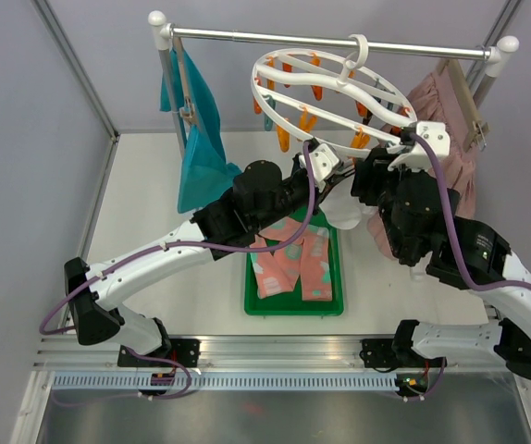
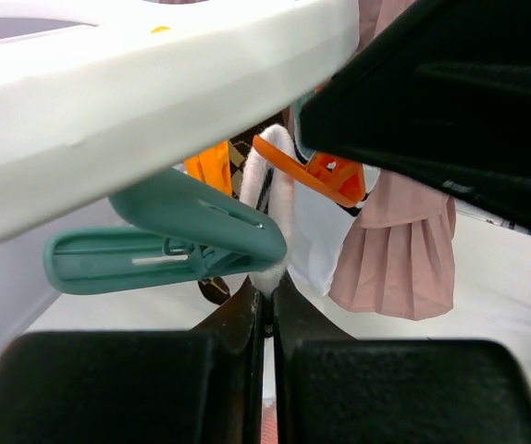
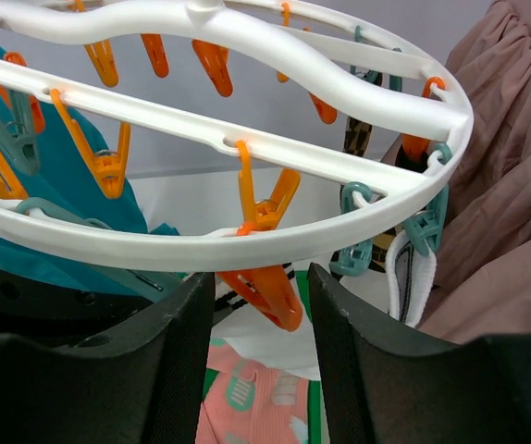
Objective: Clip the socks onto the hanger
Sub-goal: Clamp the sock onto the hanger.
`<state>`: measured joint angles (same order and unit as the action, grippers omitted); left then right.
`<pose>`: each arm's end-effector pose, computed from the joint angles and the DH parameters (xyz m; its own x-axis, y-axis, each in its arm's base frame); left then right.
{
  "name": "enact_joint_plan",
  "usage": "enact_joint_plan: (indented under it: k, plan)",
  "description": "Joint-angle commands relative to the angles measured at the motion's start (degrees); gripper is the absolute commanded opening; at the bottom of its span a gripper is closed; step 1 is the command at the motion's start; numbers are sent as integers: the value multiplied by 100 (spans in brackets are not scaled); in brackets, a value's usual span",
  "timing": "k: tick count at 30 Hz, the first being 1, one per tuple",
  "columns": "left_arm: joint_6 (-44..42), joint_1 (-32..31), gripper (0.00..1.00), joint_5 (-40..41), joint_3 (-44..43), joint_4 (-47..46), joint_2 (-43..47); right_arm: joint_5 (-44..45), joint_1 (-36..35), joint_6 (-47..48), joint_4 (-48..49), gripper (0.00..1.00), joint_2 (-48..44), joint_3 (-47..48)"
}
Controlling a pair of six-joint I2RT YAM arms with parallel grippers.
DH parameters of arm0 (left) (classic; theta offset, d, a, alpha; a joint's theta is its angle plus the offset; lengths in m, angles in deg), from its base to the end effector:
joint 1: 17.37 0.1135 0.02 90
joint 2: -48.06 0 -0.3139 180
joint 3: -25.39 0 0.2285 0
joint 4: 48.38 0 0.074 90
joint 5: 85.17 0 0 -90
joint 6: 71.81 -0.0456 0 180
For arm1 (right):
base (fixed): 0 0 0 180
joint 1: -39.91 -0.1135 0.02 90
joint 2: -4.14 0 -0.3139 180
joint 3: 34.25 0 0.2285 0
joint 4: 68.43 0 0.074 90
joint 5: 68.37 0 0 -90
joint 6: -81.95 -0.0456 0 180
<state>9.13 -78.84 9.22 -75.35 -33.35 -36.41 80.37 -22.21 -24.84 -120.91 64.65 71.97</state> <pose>0.1600 -0.2870 0.4925 0.1424 0.0668 -0.9876 0.8273 0.5397 0.1558 0.0915 0.0896 0.5388 -0.0706 0.1871 -0.9798 -0.0432 0.9808 0.1904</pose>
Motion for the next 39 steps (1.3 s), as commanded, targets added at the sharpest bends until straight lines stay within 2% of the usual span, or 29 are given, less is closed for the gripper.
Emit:
enact_joint_plan:
  k: [1,6,13,31,34,39]
  plan:
    - [18,-14,2,-51,-71,-333,79,-29,-27,-122,-326,52,215,347]
    - [71,-67,2,-95,-79,-395,44,-109,-54,-175,-554,54,347,550]
    - [88,-128,2,-87,-115,-386,0,216,-141,-298,-871,55,620,814]
    - [-43,-269,2,-78,-158,-307,0,586,-168,-263,-924,59,769,849]
    - [-70,-295,2,-52,-150,-298,18,647,-159,-263,-941,58,795,867]
    - [-105,-313,2,-25,-150,-280,27,788,-168,-263,-942,48,848,884]
